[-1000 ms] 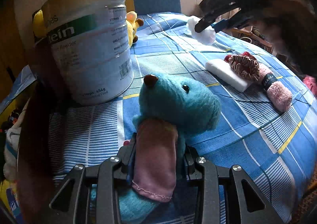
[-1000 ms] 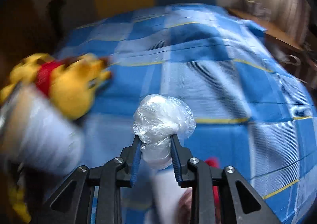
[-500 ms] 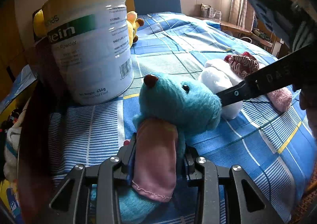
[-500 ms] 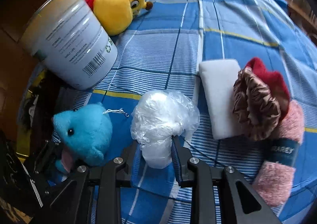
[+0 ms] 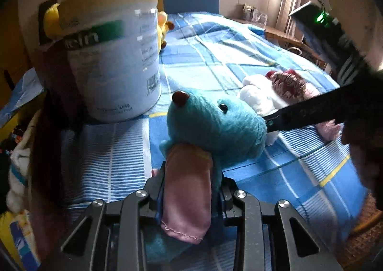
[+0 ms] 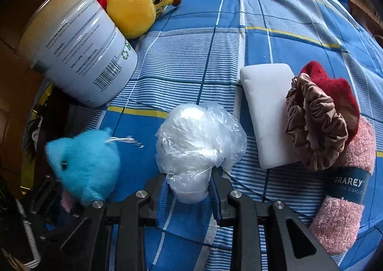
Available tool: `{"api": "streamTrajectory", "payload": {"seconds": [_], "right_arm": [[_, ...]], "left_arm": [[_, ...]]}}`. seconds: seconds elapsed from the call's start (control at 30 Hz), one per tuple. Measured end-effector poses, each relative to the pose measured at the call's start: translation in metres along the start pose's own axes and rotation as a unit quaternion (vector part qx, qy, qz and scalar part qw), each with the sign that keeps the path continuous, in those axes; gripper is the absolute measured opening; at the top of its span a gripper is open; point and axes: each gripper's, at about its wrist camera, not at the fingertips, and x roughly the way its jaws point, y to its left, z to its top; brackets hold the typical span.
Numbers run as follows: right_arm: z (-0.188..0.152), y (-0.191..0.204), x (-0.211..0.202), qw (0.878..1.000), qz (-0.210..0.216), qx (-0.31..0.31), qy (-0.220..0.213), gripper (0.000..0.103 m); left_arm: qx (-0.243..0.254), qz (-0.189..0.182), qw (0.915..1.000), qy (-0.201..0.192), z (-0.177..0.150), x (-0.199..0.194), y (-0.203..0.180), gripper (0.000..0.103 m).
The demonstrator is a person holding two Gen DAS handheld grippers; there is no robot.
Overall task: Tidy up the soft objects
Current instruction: 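Carry the blue teddy bear into the gold tray and open the left tool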
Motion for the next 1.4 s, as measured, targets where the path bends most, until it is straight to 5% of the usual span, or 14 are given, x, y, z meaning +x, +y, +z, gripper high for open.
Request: {"api": "streamTrajectory", "payload": {"seconds": [0.37, 0.67, 0.97, 1.17, 1.4], "right_arm": [[0.000, 0.001, 0.003, 1.000, -0.018, -0.021, -0.005, 0.029], [-0.002, 0.007, 0.004, 0.998, -0.041, -0.048, -0.012, 0.029], [-0.004, 0.009, 0.004, 0.994, -0.072, -0.077, -0.022, 0.029], [-0.004, 0.009, 0.004, 0.994, -0.072, -0.078, -0.022, 0.029], [-0.004, 0.010, 0.005, 0.994, -0.074, -0.078, -0.023, 0.029]], "left_arm": [[-0.008, -0.006, 0.9996, -0.027, 0.004, -0.054, 0.009, 0.034], [-0.094, 0.047, 0.9926, -0.060, 0.012, -0.105, 0.080, 0.034], [-0.242, 0.155, 0.9569, -0.045, -0.014, -0.131, 0.209, 0.035], [-0.319, 0.181, 0.9302, -0.018, -0.036, -0.130, 0.271, 0.035], [-0.346, 0.198, 0.9170, 0.017, -0.040, -0.103, 0.309, 0.036]]}}
